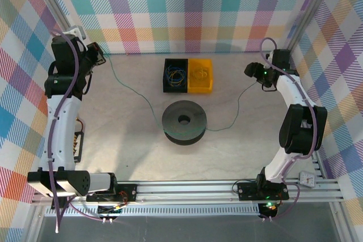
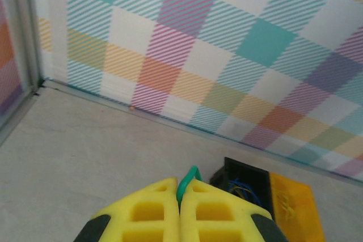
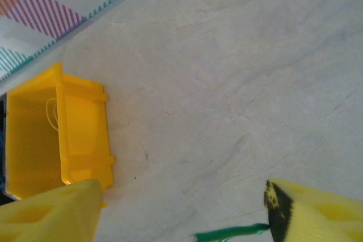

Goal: Wrap the cables

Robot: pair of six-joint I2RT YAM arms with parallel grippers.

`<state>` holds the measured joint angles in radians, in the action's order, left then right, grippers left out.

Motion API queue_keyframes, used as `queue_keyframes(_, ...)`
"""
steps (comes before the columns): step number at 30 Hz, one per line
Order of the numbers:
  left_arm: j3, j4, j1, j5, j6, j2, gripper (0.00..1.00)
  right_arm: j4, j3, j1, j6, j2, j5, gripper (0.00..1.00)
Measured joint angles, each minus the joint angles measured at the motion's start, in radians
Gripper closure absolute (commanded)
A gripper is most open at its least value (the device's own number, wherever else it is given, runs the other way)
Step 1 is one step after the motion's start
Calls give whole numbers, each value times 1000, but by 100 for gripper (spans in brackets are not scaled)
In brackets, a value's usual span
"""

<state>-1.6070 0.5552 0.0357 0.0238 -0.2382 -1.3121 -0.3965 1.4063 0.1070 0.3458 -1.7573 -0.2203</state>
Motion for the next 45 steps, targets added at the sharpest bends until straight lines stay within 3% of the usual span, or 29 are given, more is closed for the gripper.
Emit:
queue_keyframes(3, -2, 16, 0, -63, 0, -2, 100, -23, 23, 0, -23, 0, 14, 1)
queue_keyframes(11, -29, 23, 0, -162, 13, -2, 100, -58, 26, 0, -29, 0, 109, 1)
queue_keyframes(22, -31, 45, 0, -214, 31, 8, 100, -148, 26, 11, -34, 0, 509, 1)
queue_keyframes(30, -31, 46, 0, -228, 46, 21, 100, -212, 69, 33, -105, -3, 651, 1)
queue_keyframes(33, -31, 45, 0, -223, 49, 29, 100, -200, 82, 37, -148, 0, 576, 1)
queue_keyframes(38, -21, 40, -1, -151, 60, 48, 100, -112, 6, -1, -255, 88, 227, 1)
queue_keyframes(41, -13, 36, -1, -90, 72, 51, 100, -100, 54, -125, -353, 124, 17, 1)
queue_keyframes(45, 16, 37, -1, -29, 76, 51, 100, -105, 274, -369, -481, 58, -190, 0)
